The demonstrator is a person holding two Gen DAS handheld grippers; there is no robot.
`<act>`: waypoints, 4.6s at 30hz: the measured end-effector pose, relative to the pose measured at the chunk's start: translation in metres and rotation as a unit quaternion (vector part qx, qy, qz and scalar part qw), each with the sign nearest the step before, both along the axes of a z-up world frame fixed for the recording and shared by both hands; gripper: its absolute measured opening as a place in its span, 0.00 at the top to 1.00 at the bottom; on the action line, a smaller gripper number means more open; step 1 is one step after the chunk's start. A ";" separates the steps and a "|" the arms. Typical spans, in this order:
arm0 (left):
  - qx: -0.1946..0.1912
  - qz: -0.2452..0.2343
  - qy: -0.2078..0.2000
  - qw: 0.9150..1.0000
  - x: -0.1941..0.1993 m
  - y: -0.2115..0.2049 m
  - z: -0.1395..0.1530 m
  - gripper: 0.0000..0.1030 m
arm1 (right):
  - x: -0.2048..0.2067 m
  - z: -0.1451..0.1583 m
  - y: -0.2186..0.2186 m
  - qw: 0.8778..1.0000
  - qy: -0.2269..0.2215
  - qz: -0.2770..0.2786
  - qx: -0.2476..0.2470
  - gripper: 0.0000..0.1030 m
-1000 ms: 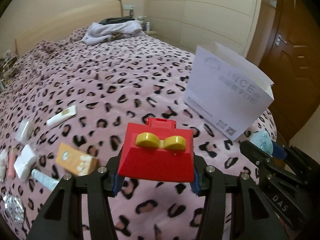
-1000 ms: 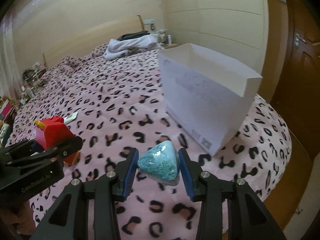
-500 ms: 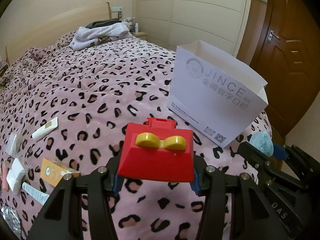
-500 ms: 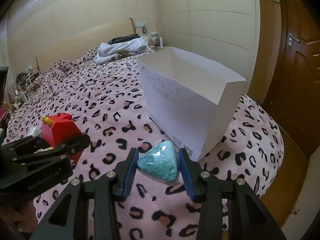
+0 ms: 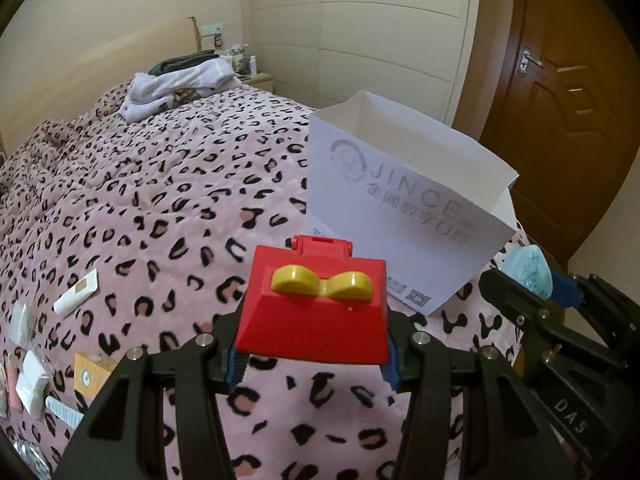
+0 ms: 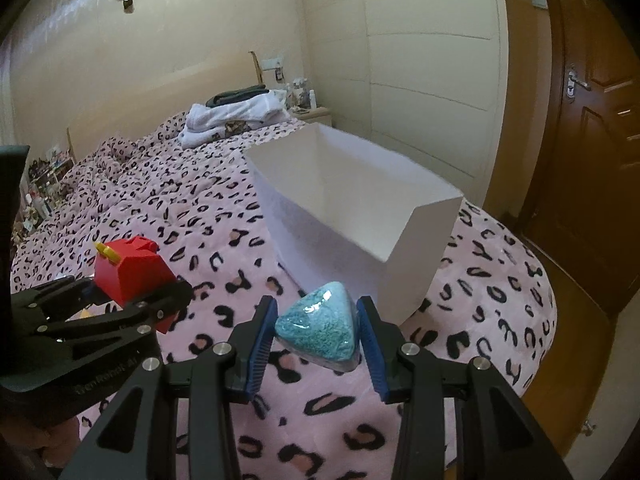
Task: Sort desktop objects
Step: 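Carry the red box in the left tool while the right tool carries the pouch toward the white paper bag, then lower the red box into the bag and open the left tool while the right tool releases the pouch inside, then withdraw both open tools from the bag back over the bed items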
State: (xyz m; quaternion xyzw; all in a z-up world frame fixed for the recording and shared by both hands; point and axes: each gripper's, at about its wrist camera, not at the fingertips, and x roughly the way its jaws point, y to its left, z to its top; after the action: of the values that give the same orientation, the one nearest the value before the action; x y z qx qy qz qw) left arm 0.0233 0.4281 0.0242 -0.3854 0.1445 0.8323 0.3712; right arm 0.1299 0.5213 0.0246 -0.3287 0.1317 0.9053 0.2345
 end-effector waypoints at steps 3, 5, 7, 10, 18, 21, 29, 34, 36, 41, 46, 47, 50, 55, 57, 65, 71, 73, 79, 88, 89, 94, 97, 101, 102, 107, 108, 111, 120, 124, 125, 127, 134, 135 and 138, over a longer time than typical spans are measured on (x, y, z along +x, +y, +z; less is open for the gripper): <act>-0.002 -0.006 0.000 1.000 0.001 0.008 0.001 0.49 | 0.001 0.004 0.006 1.000 0.004 -0.004 0.002 0.59; -0.004 -0.009 -0.001 1.000 0.002 0.012 0.001 0.49 | 0.001 0.005 0.010 1.000 0.005 -0.005 0.002 0.59; -0.006 -0.012 -0.002 1.000 0.002 0.017 0.000 0.49 | 0.001 0.006 0.013 1.000 0.006 -0.006 0.002 0.59; -0.009 -0.015 -0.005 1.000 0.002 0.022 -0.001 0.49 | 0.001 0.006 0.017 1.000 0.007 -0.006 0.003 0.59; -0.003 -0.033 -0.009 0.999 -0.006 0.041 0.011 0.49 | -0.002 0.017 0.031 1.000 0.018 -0.010 0.009 0.59; 0.003 -0.040 -0.012 0.999 -0.014 0.049 0.020 0.49 | -0.006 0.026 0.035 1.000 0.024 -0.009 0.016 0.59; 0.019 -0.055 -0.025 0.998 -0.042 0.070 0.046 0.49 | -0.023 0.044 0.043 0.999 0.035 0.000 0.029 0.59; 0.013 -0.069 -0.027 0.997 -0.057 0.088 0.057 0.49 | -0.036 0.048 0.049 0.999 0.037 0.004 0.027 0.59; 0.007 -0.077 -0.027 0.997 -0.063 0.097 0.060 0.49 | -0.041 0.049 0.052 0.999 0.038 0.004 0.026 0.59; -0.008 -0.092 -0.024 0.995 -0.076 0.121 0.066 0.49 | -0.057 0.052 0.060 0.999 0.035 0.004 0.029 0.59; -0.023 -0.097 -0.025 0.995 -0.089 0.147 0.063 0.49 | -0.069 0.049 0.070 0.999 0.029 -0.006 0.027 0.59; -0.023 -0.098 -0.023 0.995 -0.089 0.149 0.062 0.49 | -0.071 0.047 0.071 0.999 0.028 -0.008 0.026 0.59; -0.024 -0.102 -0.019 0.994 -0.091 0.158 0.060 0.49 | -0.078 0.043 0.076 0.999 0.022 -0.012 0.028 0.59; -0.027 -0.104 -0.028 0.994 -0.093 0.168 0.050 0.49 | -0.087 0.034 0.081 0.999 0.014 -0.011 0.027 0.59; -0.030 -0.104 -0.033 0.994 -0.094 0.171 0.043 0.49 | -0.090 0.031 0.083 1.000 0.011 -0.011 0.025 0.59; -0.042 -0.107 -0.039 0.993 -0.094 0.178 0.022 0.49 | -0.101 0.013 0.092 1.000 -0.007 -0.008 0.013 0.59; -0.053 -0.109 -0.045 0.992 -0.097 0.182 0.008 0.49 | -0.105 -0.003 0.100 1.000 -0.016 -0.003 -0.006 0.59; -0.056 -0.109 -0.045 0.991 -0.098 0.183 0.004 0.49 | -0.106 -0.006 0.101 1.000 -0.020 -0.003 -0.007 0.59; -0.059 -0.112 -0.043 0.991 -0.100 0.185 0.002 0.48 | -0.107 -0.007 0.103 1.000 -0.026 0.004 -0.008 0.59; -0.042 -0.102 -0.041 0.993 -0.105 0.178 0.015 0.23 | -0.106 0.001 0.098 0.999 -0.037 0.010 0.004 0.56; -0.042 -0.101 -0.041 0.993 -0.105 0.178 0.016 0.23 | -0.105 0.003 0.098 0.999 -0.036 0.010 0.004 0.56; -0.038 -0.086 -0.040 0.995 -0.109 0.170 0.025 0.23 | -0.102 0.012 0.097 0.999 -0.032 0.009 0.003 0.55; -0.026 -0.077 -0.031 0.996 -0.109 0.162 0.037 0.23 | -0.099 0.019 0.094 1.000 -0.025 0.009 0.004 0.55; -0.007 -0.067 -0.018 0.998 -0.107 0.149 0.058 0.23 | -0.094 0.030 0.091 1.000 -0.018 0.007 0.011 0.54; -0.004 -0.065 -0.019 0.998 -0.106 0.144 0.063 0.23 | -0.093 0.033 0.090 1.000 -0.016 0.005 0.013 0.54; 0.003 -0.056 -0.017 0.998 -0.101 0.117 0.080 0.23 | -0.083 0.046 0.080 1.000 -0.006 0.002 0.013 0.54; -0.002 -0.052 -0.016 0.999 -0.099 0.108 0.080 0.23 | -0.081 0.049 0.077 1.000 -0.004 0.002 0.013 0.54; -0.002 -0.031 -0.019 0.999 -0.094 0.076 0.075 0.23 | -0.075 0.052 0.064 1.000 -0.002 0.006 0.009 0.54; -0.024 0.071 -0.017 0.997 -0.084 -0.046 0.042 0.23 | -0.071 0.038 0.001 0.999 -0.012 0.041 -0.006 0.54; -0.035 0.119 -0.005 0.992 -0.076 -0.107 0.026 0.23 | -0.078 0.023 -0.035 0.997 -0.023 0.069 -0.018 0.54; -0.035 0.129 -0.007 0.991 -0.075 -0.120 0.023 0.23 | -0.080 0.019 -0.046 0.996 -0.026 0.078 -0.021 0.54; -0.037 0.150 -0.011 0.988 -0.073 -0.147 0.015 0.23 | -0.085 0.012 -0.066 0.995 -0.032 0.095 -0.027 0.55; -0.038 0.224 -0.034 0.973 -0.064 -0.242 -0.009 0.23 | -0.098 0.001 -0.139 0.987 -0.039 0.154 -0.031 0.54; -0.040 0.233 -0.034 0.971 -0.062 -0.253 -0.011 0.23 | -0.100 0.000 -0.150 0.985 -0.039 0.163 -0.033 0.55; -0.038 0.259 -0.039 0.964 -0.056 -0.280 -0.014 0.23 | -0.105 -0.001 -0.179 0.981 -0.040 0.186 -0.037 0.54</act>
State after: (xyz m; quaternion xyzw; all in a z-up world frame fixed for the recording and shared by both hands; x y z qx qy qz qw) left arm -0.0328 0.1480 0.0103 -0.4559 0.0565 0.8781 0.1339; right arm 0.0249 0.3425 0.0237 -0.3923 0.0925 0.9135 0.0548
